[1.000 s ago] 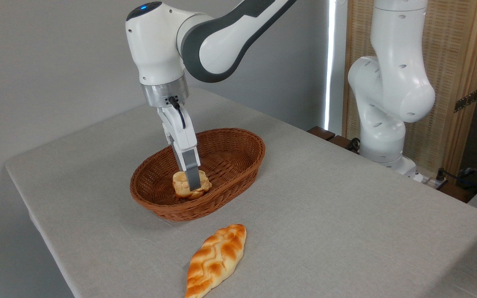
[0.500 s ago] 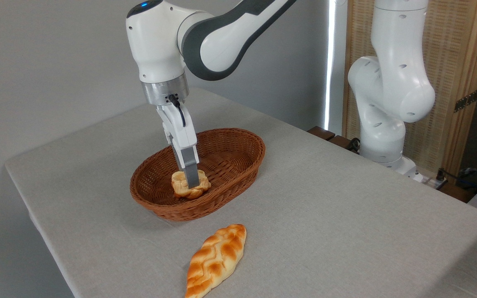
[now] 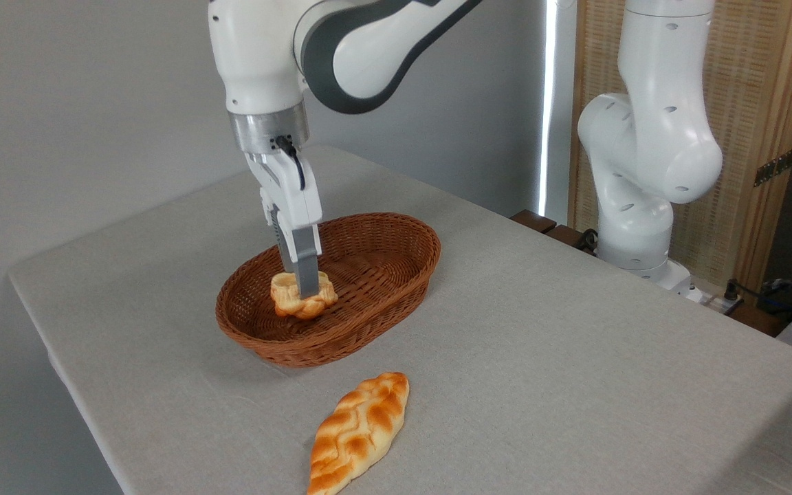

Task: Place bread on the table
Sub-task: 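Close the gripper fingers around the round bread roll in the basket, then lift the held roll out of the basket and move it over the table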

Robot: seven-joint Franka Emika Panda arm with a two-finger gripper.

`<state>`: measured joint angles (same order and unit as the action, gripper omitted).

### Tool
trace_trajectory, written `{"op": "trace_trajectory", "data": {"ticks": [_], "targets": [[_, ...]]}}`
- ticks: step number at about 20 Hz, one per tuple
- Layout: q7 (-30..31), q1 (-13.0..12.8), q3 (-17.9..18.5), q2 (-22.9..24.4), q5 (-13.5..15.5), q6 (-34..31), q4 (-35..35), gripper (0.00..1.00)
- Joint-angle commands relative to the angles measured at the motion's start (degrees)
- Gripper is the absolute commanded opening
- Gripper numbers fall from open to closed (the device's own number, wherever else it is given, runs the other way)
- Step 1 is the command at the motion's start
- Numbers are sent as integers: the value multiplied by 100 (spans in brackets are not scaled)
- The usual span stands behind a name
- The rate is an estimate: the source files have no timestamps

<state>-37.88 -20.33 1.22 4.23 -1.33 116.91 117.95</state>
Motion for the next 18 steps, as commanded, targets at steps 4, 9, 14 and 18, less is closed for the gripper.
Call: {"op": "trace_trajectory", "data": {"ticks": [4, 9, 14, 18], "targets": [[132, 187, 378, 438, 10, -185, -61, 55], [71, 266, 950, 596, -8, -634, -167, 57], [36, 319, 1504, 553, -78, -827, -115, 59], [-297, 372, 1724, 500, -78, -1240, -27, 66]]}}
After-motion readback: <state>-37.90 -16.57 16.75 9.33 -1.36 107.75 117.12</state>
